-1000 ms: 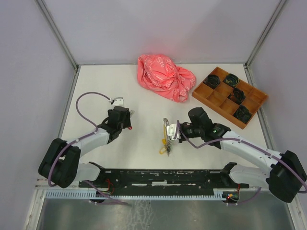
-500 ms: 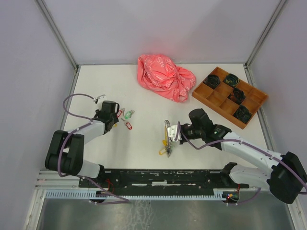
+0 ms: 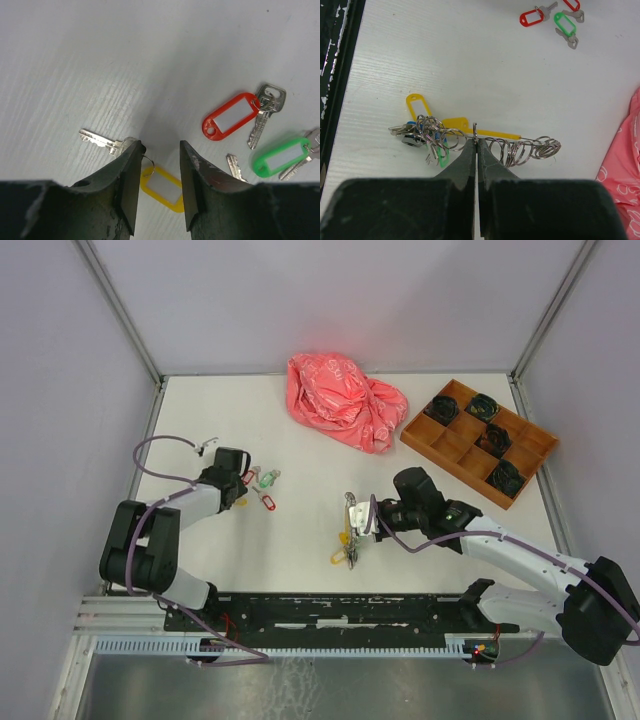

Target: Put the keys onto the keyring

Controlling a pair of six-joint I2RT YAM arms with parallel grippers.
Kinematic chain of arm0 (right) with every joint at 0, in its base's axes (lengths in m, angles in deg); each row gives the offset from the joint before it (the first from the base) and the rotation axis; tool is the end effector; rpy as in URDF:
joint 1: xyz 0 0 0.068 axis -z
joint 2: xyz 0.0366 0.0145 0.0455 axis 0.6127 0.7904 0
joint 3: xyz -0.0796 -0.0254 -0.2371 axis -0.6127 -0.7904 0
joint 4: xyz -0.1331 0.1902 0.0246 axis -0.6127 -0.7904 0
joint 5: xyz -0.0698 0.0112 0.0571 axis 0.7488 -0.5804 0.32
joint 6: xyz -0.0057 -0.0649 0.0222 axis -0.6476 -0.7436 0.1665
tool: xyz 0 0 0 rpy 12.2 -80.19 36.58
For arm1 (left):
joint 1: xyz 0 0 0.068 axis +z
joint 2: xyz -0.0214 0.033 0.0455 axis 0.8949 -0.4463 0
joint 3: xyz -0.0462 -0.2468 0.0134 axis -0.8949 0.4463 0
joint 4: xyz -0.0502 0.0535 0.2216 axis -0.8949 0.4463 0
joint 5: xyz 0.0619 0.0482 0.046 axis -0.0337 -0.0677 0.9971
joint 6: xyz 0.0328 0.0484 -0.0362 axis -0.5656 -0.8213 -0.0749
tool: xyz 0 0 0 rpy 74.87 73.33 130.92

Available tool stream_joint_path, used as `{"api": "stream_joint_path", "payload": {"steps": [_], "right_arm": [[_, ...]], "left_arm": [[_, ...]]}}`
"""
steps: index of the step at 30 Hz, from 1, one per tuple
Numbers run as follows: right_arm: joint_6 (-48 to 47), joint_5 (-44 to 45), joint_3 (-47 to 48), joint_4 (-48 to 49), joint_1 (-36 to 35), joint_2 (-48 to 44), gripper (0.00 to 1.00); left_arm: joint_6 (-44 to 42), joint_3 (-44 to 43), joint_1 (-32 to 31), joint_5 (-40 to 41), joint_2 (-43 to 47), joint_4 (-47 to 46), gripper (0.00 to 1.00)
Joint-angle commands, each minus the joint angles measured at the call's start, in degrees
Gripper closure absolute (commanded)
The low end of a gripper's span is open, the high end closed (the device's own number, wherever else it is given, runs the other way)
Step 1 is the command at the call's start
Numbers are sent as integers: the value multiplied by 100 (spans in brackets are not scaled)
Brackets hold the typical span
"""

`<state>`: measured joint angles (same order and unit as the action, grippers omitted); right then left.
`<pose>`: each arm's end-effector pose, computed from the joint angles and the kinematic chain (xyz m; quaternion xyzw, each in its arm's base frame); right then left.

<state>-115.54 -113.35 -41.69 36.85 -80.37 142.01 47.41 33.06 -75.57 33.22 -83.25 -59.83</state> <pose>0.1455 0.1753 0.2162 -0.6942 0.5253 0.2443 0.4272 0.2676 -0.0330 0.1357 -0.2285 0.8972 0.0727 0.3708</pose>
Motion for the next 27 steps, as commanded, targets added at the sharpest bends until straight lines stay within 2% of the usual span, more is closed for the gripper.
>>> {"api": "stream_joint_path", "payload": {"steps": [1,5,10,15,21,27], "right_arm": [[15,-155,63,320,20,-66,99],[7,-124,65,314,16,-136,99],[7,-98,59,300,22,-202,99],[25,-139,65,279,5,-227,99],[20,-113,49,255,-34,-328,99],[16,-86,48,238,-52,-396,99]], "left_arm": [[470,162,12,-684,253,168,60],[763,452,-58,-1775,490,66,70],[1242,832,-715,-2253,928,-72,70],[1429,667,-1558,-2089,1121,147,66],[1260,470,-1680,-1696,1816,813,60],[1456,632,-1680,-1414,2023,1143,54]]}}
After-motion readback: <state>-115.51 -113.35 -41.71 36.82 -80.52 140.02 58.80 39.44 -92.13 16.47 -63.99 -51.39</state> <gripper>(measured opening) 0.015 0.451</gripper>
